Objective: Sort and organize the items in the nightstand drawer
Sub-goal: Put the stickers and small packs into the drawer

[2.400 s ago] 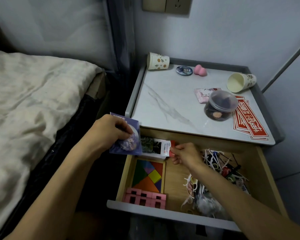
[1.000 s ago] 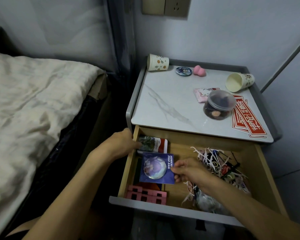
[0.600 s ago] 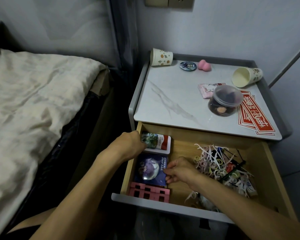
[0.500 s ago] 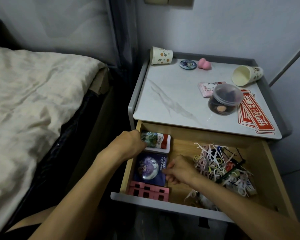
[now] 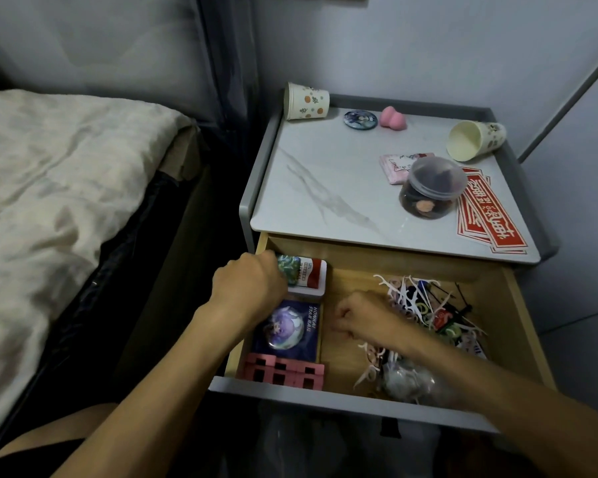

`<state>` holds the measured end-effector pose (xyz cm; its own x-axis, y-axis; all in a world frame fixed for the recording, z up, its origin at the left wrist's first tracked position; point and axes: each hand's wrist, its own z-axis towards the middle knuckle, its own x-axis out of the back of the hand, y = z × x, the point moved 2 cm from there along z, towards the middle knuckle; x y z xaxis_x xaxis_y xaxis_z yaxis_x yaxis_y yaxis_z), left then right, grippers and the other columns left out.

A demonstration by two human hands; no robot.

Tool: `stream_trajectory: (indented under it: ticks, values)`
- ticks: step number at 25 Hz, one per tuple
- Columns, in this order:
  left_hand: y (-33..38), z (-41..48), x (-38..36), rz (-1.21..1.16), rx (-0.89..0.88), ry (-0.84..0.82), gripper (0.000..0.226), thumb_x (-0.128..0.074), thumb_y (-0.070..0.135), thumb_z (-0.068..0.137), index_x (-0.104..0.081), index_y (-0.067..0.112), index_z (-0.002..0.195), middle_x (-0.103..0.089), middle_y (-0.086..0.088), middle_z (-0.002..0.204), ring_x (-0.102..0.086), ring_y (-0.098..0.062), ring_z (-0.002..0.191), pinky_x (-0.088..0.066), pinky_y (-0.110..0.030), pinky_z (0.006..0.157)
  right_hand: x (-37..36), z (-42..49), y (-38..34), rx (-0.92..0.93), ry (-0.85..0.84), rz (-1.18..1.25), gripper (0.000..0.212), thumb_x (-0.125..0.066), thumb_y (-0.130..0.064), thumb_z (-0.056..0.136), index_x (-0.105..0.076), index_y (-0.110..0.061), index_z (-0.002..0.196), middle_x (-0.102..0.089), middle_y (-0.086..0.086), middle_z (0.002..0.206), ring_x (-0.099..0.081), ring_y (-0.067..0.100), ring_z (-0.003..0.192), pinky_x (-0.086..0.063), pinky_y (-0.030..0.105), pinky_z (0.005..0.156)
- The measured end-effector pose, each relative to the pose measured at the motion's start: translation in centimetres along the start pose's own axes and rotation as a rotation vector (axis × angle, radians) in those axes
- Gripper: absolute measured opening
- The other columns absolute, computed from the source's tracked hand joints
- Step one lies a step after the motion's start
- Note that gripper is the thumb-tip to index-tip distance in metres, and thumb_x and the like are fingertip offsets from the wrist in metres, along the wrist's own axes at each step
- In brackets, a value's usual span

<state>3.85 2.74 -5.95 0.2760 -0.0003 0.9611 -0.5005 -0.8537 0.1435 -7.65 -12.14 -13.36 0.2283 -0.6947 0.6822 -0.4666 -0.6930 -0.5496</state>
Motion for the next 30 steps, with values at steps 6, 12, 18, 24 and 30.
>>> stream_trajectory:
  ticks: [6,12,18,24,30]
  values:
    - [4.0,-1.3,-1.6,-0.226,-0.272,-0.066,0.022,-0.051,0.034,0.096,-0.061,0.024,0.113,-0.068,-0.004,0.112,-0.063,-0.024,0.101,-0.051,-0.037,0.086,7.6,-5.7,9.0,-0.072,-0.041,-0.410,0.019,-0.071,-0.014,0.082,-0.070,-0.032,0.087,-0.068,-0.012,0.093,-0.060,0.002,0.085,-0.053,0.026,0.082]
    - [8.3,-1.3,-5.8,-0.326,-0.376,-0.395,0.026,-0.060,0.028,0.092,-0.063,0.018,0.116,-0.068,-0.008,0.112,-0.065,-0.024,0.094,-0.054,-0.033,0.081,5.8,-7.3,12.6,0.039,0.117,-0.507,0.023,-0.068,-0.022,0.087,-0.062,-0.030,0.108,-0.053,-0.010,0.114,-0.056,0.012,0.104,-0.051,0.032,0.085]
    - [11.5,-0.6,-9.2,-0.278,-0.432,-0.430,0.029,-0.058,0.032,0.094,-0.061,0.016,0.118,-0.067,-0.012,0.116,-0.063,-0.026,0.096,-0.046,-0.028,0.076,5.5,-6.7,12.9,0.110,0.167,-0.650,0.024,-0.064,-0.024,0.089,-0.059,-0.030,0.112,-0.054,-0.008,0.118,-0.060,0.015,0.100,-0.053,0.032,0.076]
    - [12.5,-0.7,-11.1,-0.344,-0.451,-0.555,0.026,-0.059,0.030,0.095,-0.057,0.019,0.117,-0.065,-0.005,0.116,-0.057,-0.014,0.089,-0.041,-0.023,0.069,6.7,-6.2,13.9,0.046,0.198,-0.668,0.025,-0.060,-0.006,0.084,-0.060,-0.027,0.098,-0.058,-0.007,0.102,-0.060,0.014,0.093,-0.044,0.028,0.067]
    - [12.2,-0.3,-11.2,-0.283,-0.409,-0.401,0.031,-0.059,0.036,0.092,-0.058,0.019,0.118,-0.067,-0.008,0.115,-0.064,-0.026,0.099,-0.051,-0.034,0.083,7.0,-5.9,14.2,-0.014,0.223,-0.694,0.027,-0.058,-0.001,0.084,-0.064,-0.020,0.102,-0.060,-0.001,0.101,-0.062,0.019,0.093,-0.050,0.031,0.073]
